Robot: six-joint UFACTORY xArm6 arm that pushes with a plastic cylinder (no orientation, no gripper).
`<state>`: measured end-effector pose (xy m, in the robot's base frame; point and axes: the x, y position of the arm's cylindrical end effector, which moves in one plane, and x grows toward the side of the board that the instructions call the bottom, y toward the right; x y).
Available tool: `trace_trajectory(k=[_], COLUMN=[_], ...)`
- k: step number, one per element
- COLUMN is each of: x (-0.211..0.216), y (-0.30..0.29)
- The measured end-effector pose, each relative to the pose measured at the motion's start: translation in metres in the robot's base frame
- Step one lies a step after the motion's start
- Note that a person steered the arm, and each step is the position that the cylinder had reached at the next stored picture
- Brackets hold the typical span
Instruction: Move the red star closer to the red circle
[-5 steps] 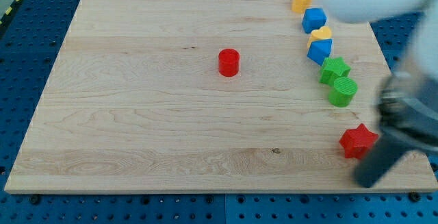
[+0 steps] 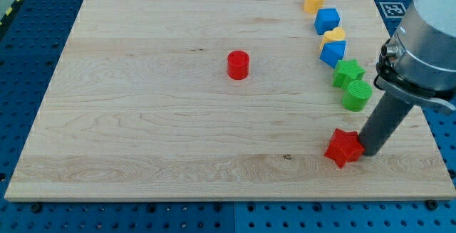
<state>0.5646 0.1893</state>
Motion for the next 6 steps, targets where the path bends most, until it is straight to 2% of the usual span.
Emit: trace_trajectory(k=[1, 2, 6], x=[0.026, 0.022, -0.050], y=[0.001, -0.017, -0.149])
